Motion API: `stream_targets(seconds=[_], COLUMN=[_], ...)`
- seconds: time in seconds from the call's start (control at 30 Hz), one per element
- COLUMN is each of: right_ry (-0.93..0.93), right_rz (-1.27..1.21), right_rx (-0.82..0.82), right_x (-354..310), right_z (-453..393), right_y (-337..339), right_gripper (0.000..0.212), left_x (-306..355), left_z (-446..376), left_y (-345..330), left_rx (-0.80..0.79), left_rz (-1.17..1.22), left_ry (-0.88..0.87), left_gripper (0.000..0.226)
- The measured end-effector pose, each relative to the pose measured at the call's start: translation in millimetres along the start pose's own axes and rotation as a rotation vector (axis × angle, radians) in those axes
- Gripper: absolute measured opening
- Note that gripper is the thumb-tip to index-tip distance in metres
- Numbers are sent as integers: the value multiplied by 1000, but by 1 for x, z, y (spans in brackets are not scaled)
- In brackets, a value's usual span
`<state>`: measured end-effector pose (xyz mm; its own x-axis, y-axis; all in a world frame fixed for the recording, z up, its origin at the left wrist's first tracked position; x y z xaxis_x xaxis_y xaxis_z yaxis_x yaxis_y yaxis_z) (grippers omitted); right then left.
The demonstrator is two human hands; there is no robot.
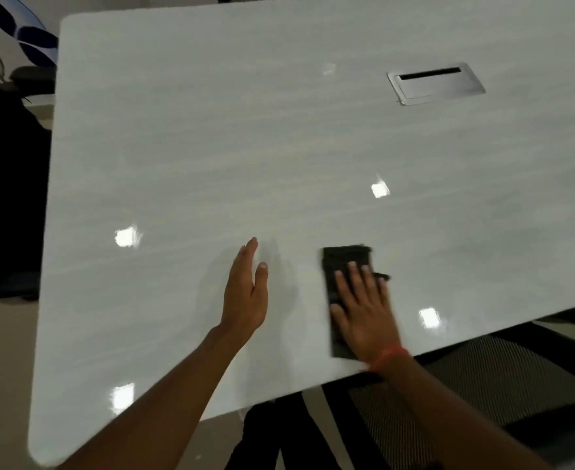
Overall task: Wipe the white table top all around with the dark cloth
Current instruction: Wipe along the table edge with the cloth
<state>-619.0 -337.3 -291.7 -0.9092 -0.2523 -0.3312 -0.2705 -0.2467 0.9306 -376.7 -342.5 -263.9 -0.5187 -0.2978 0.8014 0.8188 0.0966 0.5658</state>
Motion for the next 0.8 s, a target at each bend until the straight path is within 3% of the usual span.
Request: stream_targets(seconds=[0.13,0.27,0.33,0.43,0.5,0.6,0.67,0.8], right_ry=[-393,-608,-568,-307,-125,48,-10,-424], right_rz=[2,-44,-52,12,21,32,29,-52], right_rx=[42,114,144,120,70,-28,-44,40], right_x=[146,200,178,107,70,77,139,291], right_z=[38,-1,-37,-60,-40,12,45,69], right_y=[52,80,74,46,29,30,45,100], right_gripper=[77,86,83,66,61,60,61,70], left_x=[-3,-2,5,34,62,99,119,135], left_z=[10,16,16,14,10,12,22,41], left_y=[-11,-16,-23,-49,-73,-107,-131,-158], left_rx=[-49,-54,-67,-95,-114,-144,-164,-81], left_rz=[0,60,67,64,67,82,84,96], left_ry=[-61,-76,-76,-106,-130,-147,-158,-101], left_gripper=[47,50,53,53,50,50,52,55])
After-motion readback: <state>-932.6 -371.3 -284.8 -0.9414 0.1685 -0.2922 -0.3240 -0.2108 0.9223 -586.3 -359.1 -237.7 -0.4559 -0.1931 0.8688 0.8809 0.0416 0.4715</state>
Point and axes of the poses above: each hand's wrist, its own z-axis away from the middle knuckle, its own y-axis out of the back of the hand, x = y × z, the point moved 9 cm from there along -z, towards the middle knuckle, and after that the axes turned 10 degrees about -z, right-handed, at the moved point
